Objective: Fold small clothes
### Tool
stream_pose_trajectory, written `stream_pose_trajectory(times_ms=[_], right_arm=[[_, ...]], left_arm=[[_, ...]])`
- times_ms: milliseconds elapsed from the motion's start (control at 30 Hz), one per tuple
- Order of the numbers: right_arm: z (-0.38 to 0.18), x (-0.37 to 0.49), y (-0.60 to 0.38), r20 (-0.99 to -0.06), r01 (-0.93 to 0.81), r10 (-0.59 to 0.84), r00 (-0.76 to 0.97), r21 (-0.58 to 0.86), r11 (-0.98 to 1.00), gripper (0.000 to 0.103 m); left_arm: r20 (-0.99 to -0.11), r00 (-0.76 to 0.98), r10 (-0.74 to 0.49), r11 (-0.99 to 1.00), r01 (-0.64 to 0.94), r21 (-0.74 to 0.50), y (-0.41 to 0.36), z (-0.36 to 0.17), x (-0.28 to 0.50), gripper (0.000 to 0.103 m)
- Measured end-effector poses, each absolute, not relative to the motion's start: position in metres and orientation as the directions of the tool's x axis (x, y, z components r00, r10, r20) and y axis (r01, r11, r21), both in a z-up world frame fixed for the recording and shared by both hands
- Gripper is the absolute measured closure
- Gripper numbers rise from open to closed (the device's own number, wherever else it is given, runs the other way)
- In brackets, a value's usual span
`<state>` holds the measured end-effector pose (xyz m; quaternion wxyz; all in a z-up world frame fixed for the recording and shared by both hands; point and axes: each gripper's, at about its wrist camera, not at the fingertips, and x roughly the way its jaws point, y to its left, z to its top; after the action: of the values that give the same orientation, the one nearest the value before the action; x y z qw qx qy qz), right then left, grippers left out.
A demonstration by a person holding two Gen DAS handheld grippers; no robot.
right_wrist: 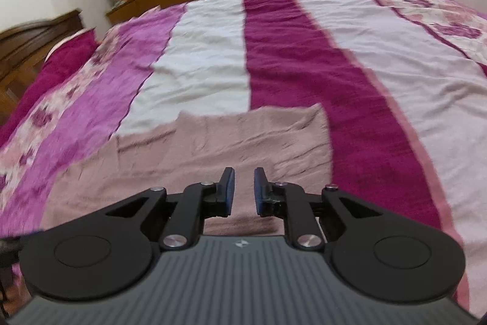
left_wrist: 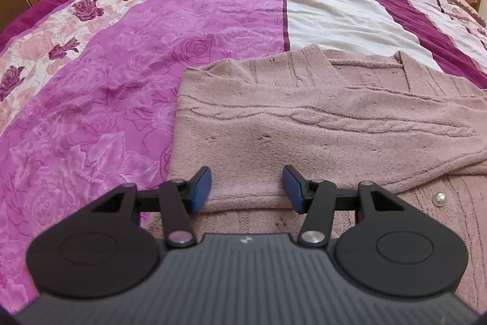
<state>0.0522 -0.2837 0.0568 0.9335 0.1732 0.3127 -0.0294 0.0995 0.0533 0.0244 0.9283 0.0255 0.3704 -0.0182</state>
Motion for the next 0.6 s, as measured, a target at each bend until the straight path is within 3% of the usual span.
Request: stream_pose_trajectory(times_ms=[200,300,333,400,467,600], right_arm=[[0.027,0.060,-0.269,-0.651,0.168,0.027,0.758,0.235,0.957,0.084],[0.015,0.055,-0.273,-0.623,0.177,0.038,0.781,0.279,0.944,0.083],[0.016,0.053,-0.272,-0.619,0.176,0.041,0.785,0.285,0.942,0.080],[0.020,0.049,-0.272,-0.608,0.161,0.058,0.792,0.299,0.941,0.063],[0.027,0.042,-0.269,-0.589,0.141,0.073,0.805,0.308,0.941,0.039],[0.041,0.024,-0.264,-0.571,0.133,0.061,0.819,0.292,0.947,0.037]], left_arm=[[-0.691,0.722,-0.014,0.998,0.058,0.040,0.054,0.023,0.100,0.050],[-0.692,0.722,-0.013,0.997,0.059,0.043,0.054,0.023,0.099,0.050],[-0.692,0.721,-0.013,0.997,0.059,0.043,0.053,0.024,0.099,0.050],[-0.693,0.721,-0.016,0.997,0.060,0.039,0.054,0.027,0.097,0.050],[-0.694,0.719,-0.029,0.998,0.063,0.024,0.056,0.033,0.092,0.049],[-0.697,0.716,-0.049,0.997,0.073,0.004,0.059,0.044,0.077,0.049]])
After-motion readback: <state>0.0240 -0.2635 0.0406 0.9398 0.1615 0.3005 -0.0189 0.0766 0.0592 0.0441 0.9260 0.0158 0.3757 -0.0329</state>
